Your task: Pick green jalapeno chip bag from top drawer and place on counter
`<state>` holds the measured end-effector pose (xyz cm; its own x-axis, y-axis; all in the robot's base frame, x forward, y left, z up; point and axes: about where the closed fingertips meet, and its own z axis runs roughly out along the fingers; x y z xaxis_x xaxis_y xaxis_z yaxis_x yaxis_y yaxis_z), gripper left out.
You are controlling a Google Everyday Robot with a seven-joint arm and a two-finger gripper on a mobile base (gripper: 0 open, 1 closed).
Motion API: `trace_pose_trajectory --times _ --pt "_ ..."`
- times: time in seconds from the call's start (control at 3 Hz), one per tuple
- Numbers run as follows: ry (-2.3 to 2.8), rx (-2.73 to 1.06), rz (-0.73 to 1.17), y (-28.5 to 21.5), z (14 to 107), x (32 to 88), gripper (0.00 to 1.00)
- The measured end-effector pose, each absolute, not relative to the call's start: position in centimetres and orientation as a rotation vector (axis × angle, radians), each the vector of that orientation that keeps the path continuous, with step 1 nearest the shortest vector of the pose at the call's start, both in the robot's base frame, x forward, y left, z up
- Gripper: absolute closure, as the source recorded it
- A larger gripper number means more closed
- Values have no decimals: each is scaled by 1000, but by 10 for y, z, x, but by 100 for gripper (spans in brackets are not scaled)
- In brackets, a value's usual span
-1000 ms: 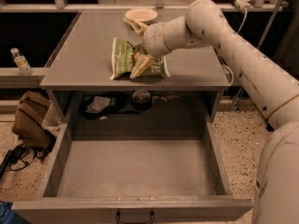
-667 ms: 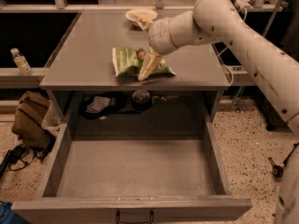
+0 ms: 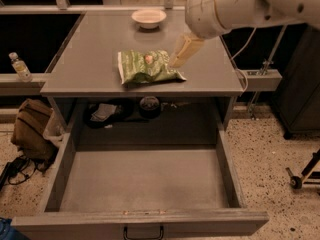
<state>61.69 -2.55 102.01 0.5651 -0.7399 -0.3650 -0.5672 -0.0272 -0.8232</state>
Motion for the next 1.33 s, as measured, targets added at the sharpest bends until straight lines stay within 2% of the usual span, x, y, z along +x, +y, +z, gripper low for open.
trace_pose_trajectory --times 0.67,1.0,1.33 --pt "1081 -1701 -272 -31 1051 597 0" --pt "1124 -1682 -357 -76 1061 579 0" --pt "1195 -1621 -525 -156 1081 547 0"
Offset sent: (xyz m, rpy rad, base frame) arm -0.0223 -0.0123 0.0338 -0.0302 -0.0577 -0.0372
